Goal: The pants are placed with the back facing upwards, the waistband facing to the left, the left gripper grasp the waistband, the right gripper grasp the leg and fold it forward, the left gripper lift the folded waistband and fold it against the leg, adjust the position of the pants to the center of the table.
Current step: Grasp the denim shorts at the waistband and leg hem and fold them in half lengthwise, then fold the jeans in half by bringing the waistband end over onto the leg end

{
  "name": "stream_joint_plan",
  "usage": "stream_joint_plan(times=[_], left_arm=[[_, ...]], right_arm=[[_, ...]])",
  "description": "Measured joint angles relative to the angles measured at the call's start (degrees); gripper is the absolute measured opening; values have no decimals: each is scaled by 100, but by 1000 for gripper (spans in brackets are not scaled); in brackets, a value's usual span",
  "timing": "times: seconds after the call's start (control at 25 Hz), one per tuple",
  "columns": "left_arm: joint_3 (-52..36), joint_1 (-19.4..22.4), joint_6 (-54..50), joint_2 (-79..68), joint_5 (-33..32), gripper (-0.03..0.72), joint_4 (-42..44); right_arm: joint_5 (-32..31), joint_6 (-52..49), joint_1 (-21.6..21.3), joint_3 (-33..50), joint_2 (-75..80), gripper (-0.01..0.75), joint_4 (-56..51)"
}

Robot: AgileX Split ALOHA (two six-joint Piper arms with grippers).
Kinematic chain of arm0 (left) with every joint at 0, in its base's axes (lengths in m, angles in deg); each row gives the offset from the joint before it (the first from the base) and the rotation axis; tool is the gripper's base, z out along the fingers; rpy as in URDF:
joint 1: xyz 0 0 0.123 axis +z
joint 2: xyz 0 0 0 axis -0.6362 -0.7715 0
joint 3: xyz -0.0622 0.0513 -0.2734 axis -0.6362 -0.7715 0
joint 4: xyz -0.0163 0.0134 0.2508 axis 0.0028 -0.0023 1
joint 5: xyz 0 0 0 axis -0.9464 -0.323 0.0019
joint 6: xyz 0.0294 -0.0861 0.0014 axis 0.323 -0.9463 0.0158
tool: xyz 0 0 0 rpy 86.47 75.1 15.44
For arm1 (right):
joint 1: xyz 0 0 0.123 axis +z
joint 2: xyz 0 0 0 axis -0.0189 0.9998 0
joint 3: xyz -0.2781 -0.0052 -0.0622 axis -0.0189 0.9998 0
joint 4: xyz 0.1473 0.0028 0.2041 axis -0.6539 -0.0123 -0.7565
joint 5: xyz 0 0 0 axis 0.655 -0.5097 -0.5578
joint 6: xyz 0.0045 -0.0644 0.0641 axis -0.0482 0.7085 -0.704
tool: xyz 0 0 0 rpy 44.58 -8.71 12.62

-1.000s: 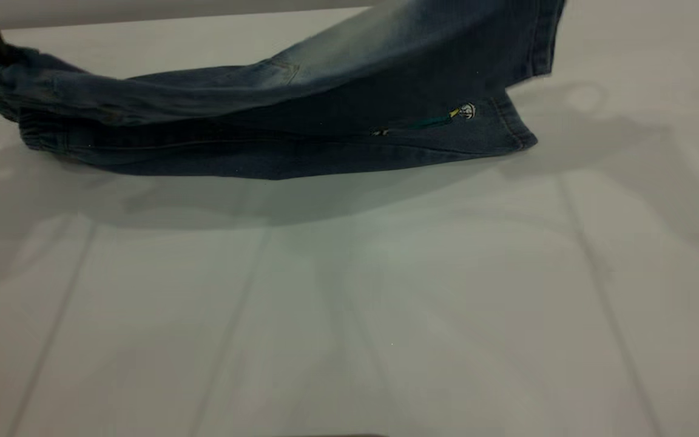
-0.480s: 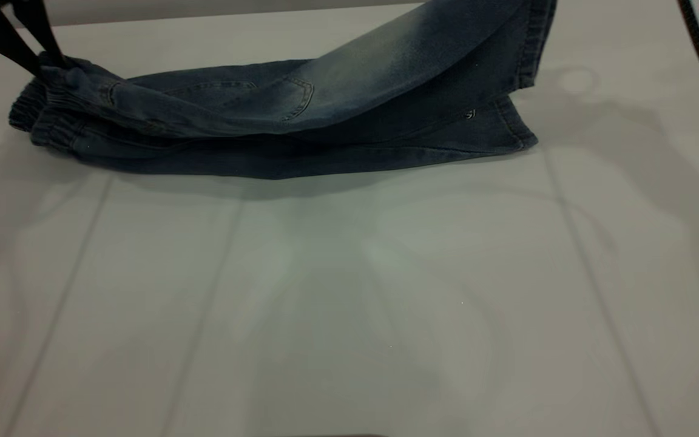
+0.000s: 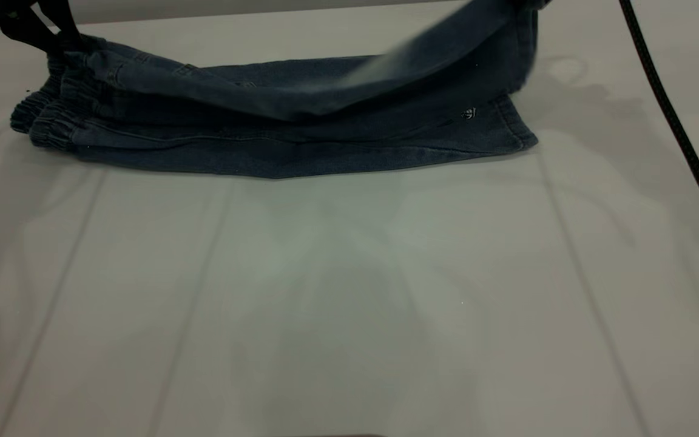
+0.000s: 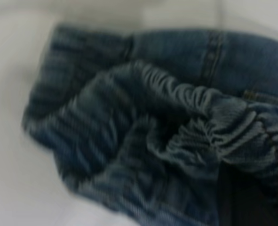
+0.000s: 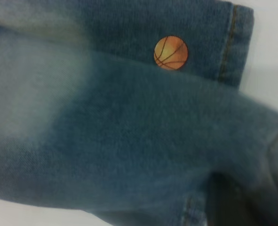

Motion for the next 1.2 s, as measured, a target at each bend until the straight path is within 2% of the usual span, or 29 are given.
stream_joint_plan(times=[0.12, 0.2, 0.28, 0.36, 0.48, 0.56, 0.72, 0.84, 1.2], left_arm=[[182, 0, 707, -14, 28, 204, 0], [422, 0, 1284, -14, -178, 297, 13], [750, 0, 1713, -14, -573, 386, 24], [1110, 0, 1975, -14, -1292, 472, 31], [1679, 0, 2384, -14, -2459, 547, 194], [1945, 0, 2599, -14, -2995, 566, 543], [2050, 138, 2649, -88, -2995, 575, 1246], [2050, 209, 2697, -338, -2995, 575, 1414], [2050, 173, 3156, -1313, -2743, 575, 767]], right_arm=[[-13, 8, 0, -24, 0, 408, -12], [-48, 8, 0, -46, 0, 528, -68], [-125, 8, 0, -46, -10, 627, -117], [-211, 8, 0, -50, -36, 671, -191], [-357, 8, -5, -50, -118, 667, -422], [-471, 16, -5, -50, -167, 640, -647], [-699, 174, -5, -50, -178, 580, -1186], [-812, 340, 8, -50, -178, 573, -1541], [-860, 564, 380, -50, -178, 573, -1704]])
